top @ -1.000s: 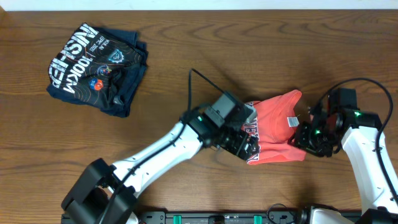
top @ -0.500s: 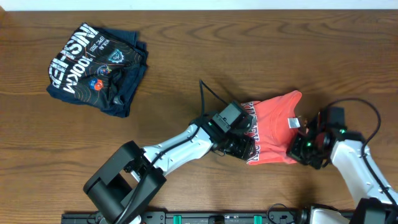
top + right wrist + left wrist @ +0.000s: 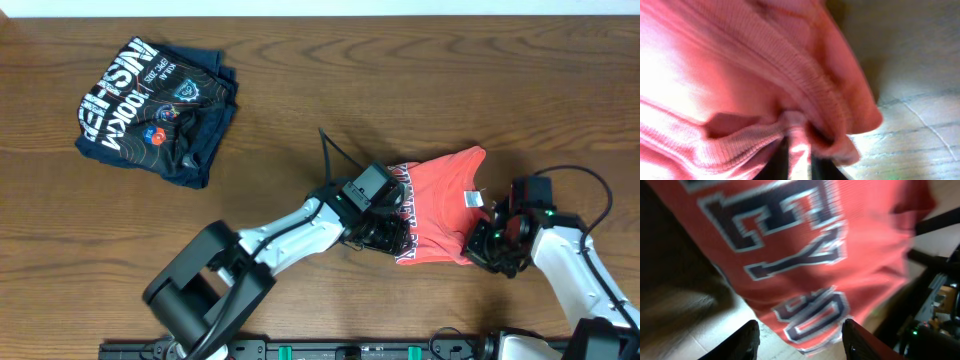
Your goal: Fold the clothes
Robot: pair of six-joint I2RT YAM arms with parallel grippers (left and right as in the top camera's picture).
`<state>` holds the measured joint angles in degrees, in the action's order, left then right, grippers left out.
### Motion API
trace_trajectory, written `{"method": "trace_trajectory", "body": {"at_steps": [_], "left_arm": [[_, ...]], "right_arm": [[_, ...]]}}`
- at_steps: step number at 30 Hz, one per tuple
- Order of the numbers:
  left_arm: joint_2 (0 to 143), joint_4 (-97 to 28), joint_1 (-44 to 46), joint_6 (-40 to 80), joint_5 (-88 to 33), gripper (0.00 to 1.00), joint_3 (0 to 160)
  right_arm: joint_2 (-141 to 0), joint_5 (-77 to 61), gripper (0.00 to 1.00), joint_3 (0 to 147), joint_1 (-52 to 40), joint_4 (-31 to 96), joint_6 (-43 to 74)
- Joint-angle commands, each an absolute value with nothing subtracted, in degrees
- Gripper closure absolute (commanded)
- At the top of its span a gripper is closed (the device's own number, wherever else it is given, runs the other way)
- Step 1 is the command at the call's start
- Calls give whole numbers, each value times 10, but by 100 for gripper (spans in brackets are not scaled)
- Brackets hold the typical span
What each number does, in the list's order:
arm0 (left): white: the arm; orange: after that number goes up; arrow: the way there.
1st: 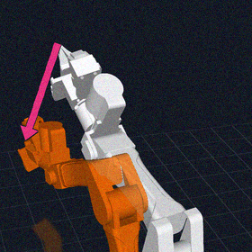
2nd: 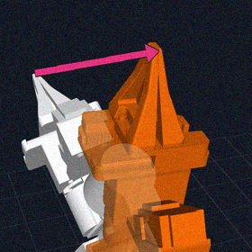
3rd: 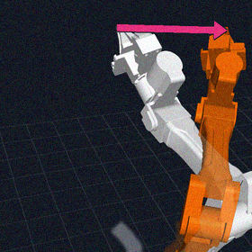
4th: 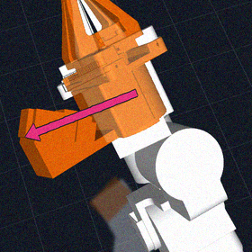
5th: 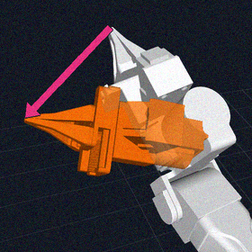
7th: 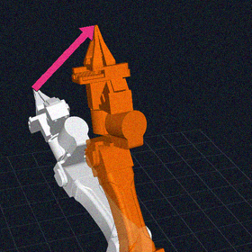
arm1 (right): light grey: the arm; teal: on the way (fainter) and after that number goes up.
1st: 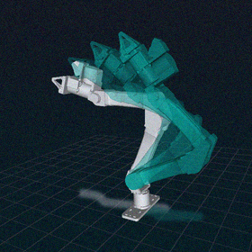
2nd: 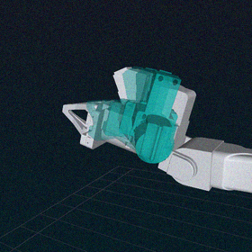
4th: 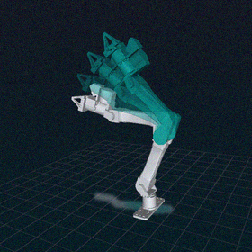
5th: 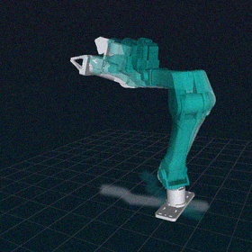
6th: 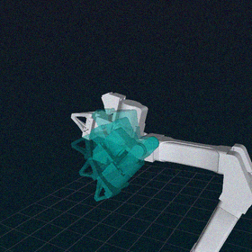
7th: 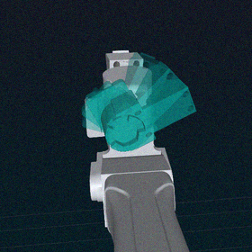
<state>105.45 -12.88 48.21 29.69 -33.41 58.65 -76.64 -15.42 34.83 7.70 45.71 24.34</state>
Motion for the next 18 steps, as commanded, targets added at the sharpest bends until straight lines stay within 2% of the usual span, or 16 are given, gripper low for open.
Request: {"method": "trace_trajectory", "body": {"at_steps": [1, 4, 6, 8, 10, 11, 15, 18], "left_arm": [[1082, -131, 483, 322, -356, 45, 586], [1097, -116, 483, 327, -369, 45, 586], [1105, -110, 483, 329, -371, 50, 586], [1106, -107, 480, 329, -371, 66, 586], [1105, -110, 470, 328, -370, 89, 586], [1105, -115, 465, 328, -368, 94, 586], [1095, -175, 413, 320, -363, 94, 586], [1083, -226, 371, 293, -353, 94, 586]], "right_arm": [[-754, -206, 77, 404, 82, 474, 178], [-744, -221, 74, 455, 82, 515, 166], [-736, -221, 74, 486, 82, 541, 166], [-729, -221, 73, 509, 82, 559, 166], [-719, -221, 71, 524, 82, 566, 166], [-717, -221, 71, 526, 82, 566, 166], [-711, -221, 69, 526, 82, 571, 159], [-711, -221, 71, 521, 74, 571, 130]]}}
